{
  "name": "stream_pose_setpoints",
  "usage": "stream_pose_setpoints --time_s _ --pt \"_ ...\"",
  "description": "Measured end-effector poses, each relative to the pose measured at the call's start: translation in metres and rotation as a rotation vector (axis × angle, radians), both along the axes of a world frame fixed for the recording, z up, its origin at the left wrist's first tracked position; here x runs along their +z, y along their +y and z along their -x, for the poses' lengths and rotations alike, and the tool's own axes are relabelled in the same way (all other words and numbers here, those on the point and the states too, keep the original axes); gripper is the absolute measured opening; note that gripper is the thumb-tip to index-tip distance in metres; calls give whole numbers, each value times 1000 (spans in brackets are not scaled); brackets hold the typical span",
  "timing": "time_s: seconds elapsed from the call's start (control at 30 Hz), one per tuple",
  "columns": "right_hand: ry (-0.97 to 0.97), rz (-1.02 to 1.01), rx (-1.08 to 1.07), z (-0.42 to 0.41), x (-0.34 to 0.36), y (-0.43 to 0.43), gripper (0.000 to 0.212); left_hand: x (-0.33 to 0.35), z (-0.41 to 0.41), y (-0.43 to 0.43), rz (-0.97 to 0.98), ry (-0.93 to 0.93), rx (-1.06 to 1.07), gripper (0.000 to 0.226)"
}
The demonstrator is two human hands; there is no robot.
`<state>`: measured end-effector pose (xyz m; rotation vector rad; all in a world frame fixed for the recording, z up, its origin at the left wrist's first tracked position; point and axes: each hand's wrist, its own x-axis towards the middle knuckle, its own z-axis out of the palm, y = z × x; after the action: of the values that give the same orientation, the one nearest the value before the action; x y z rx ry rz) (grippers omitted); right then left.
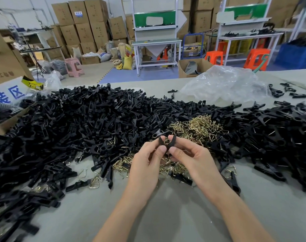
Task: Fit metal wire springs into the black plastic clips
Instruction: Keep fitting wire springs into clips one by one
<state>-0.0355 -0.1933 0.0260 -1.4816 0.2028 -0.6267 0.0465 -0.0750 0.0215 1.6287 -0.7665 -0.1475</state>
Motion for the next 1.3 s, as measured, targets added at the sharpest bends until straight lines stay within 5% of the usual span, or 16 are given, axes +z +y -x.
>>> stream_pose_setpoints --time_s 0.3,0.47,0.67,0.77,0.87,0.93,1.3 --pt "18 38 0 -1 -4 -2 44 0 -4 1 26 53 -17 34" --pt "32 23 -4 -1 -8 -3 34 -3 -5 1 112 182 30 15" --pt "81 136 -26 -1 -11 -2 31 2 1 -2 146 241 -37 26" --pt "65 128 -132 -2 -12 -6 27 -3 -4 3 -20 44 61 24" --pt "67 121 -257 -2 -13 -13 31 -15 -10 10 -521 -474 123 33" --pt "71 118 -300 -2 -15 -16 35 -22 -10 10 -705 -652 118 40" --pt "155 251 -338 -2 -20 -14 35 -16 -10 7 -461 -511 212 12"
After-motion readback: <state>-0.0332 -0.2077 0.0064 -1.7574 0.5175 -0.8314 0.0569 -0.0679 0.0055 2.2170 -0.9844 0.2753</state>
